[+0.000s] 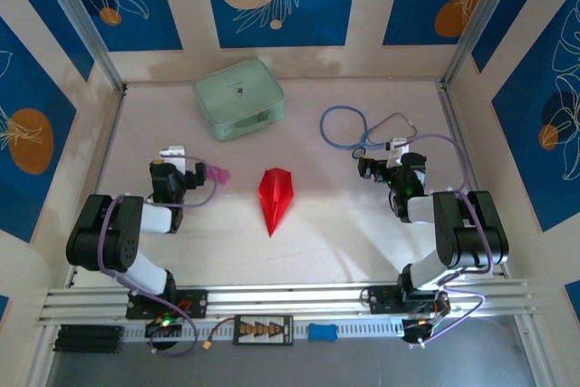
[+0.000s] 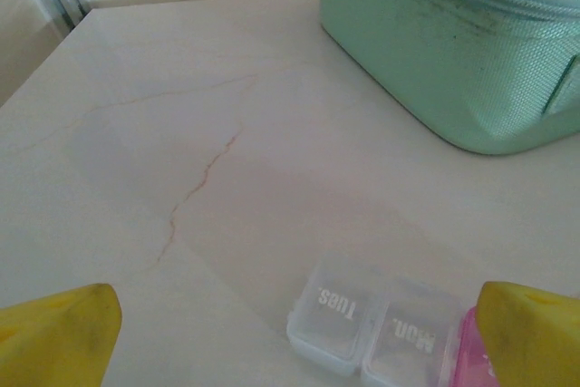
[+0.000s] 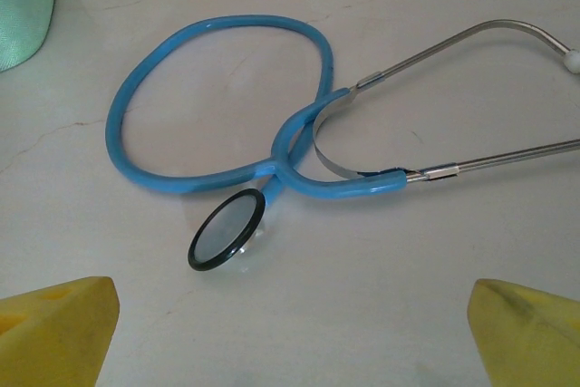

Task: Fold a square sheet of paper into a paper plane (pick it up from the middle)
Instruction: Reset both arms

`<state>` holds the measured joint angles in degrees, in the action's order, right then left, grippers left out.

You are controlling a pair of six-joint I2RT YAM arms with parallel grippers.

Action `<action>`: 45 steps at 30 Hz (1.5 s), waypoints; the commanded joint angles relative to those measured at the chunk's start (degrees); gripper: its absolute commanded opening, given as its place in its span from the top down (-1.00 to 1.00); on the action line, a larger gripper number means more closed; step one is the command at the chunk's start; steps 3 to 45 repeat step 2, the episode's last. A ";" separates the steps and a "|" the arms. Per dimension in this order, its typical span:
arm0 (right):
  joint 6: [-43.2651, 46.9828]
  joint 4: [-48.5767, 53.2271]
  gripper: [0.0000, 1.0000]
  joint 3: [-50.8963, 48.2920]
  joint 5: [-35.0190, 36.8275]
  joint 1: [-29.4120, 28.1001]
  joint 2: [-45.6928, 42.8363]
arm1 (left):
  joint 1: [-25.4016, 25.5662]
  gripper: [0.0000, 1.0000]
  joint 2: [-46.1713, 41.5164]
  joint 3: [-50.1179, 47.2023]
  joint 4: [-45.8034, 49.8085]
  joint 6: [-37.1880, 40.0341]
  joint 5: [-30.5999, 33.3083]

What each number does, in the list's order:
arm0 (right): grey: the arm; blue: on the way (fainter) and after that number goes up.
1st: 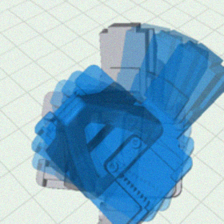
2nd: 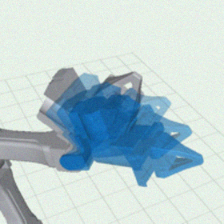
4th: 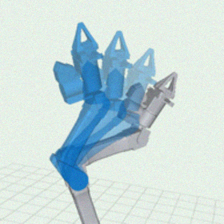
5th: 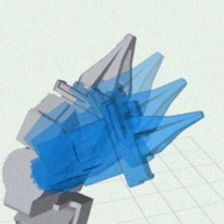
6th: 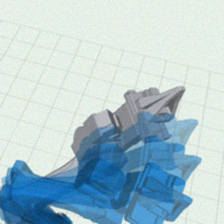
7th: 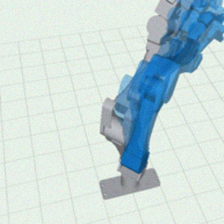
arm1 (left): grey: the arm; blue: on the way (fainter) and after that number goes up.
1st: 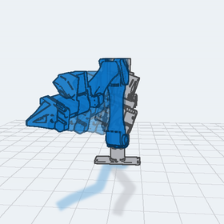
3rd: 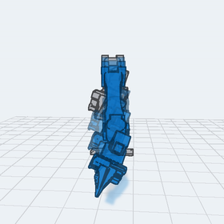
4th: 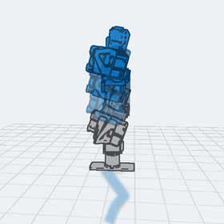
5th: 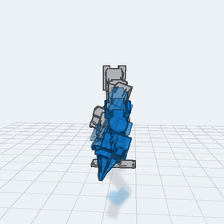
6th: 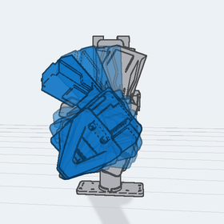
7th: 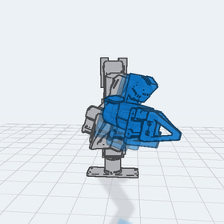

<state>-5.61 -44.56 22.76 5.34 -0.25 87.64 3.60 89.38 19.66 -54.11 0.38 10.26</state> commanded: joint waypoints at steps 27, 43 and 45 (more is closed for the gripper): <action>-0.04 -1.51 -0.98 1.11 0.06 0.08 -0.45 | -0.05 -0.99 0.09 0.42 -2.26 -0.03 -2.14; -0.04 -1.51 -0.98 1.11 0.06 0.08 -0.45 | -0.05 -0.99 0.09 0.42 -2.26 -0.03 -2.14; -0.04 -1.51 -0.98 1.11 0.06 0.08 -0.45 | -0.05 -0.99 0.09 0.42 -2.26 -0.03 -2.14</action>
